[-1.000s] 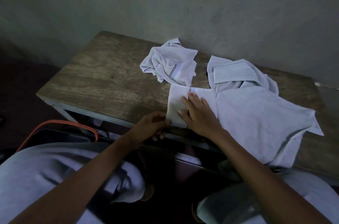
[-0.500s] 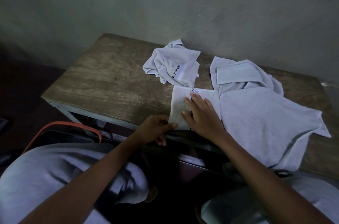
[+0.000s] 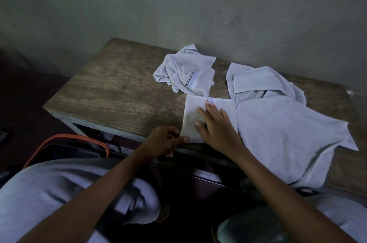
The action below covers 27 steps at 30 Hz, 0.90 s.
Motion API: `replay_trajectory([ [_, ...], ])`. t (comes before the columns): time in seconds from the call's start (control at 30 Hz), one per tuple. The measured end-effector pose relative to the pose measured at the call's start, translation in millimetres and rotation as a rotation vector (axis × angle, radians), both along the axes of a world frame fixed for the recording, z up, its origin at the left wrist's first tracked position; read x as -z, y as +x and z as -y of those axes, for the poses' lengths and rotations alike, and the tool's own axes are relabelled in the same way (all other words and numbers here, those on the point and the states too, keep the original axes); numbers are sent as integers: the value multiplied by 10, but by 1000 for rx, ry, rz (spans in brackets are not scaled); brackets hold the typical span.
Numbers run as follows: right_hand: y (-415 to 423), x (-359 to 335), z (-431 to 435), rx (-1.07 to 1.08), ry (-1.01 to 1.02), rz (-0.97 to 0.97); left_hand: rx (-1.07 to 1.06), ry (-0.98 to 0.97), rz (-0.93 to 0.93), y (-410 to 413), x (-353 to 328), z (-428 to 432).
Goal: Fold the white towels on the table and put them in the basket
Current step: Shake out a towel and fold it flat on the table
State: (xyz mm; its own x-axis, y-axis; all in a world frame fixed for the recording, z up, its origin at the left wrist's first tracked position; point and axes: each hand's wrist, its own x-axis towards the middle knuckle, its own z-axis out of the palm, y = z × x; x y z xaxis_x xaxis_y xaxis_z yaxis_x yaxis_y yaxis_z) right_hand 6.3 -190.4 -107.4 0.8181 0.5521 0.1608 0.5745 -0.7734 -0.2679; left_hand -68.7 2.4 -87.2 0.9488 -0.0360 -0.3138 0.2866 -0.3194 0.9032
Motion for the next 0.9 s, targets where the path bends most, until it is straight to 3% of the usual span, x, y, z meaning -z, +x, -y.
replay_trajectory([
  [0.1, -11, -165, 31, 37, 331, -202, -141, 306, 193, 115, -57, -35],
  [0.2, -87, -388, 206, 234, 625, -192, -268, 298, 412, 178, -234, 110],
  [0.3, -247, -521, 484, 393, 687, -214, -75, 393, 608, 259, -327, 407],
  [0.4, -419, -512, 693, 558, 667, -491, 187, 626, 781, 434, -197, 742],
  [0.5, -536, -445, 740, 616, 709, -741, 325, 800, 715, 604, -16, 980],
  [0.6, -587, -425, 729, 590, 751, -862, 405, 970, 605, 663, 151, 1035],
  [0.9, -563, -445, 706, 474, 812, -1020, 418, 999, 572, 713, 145, 990],
])
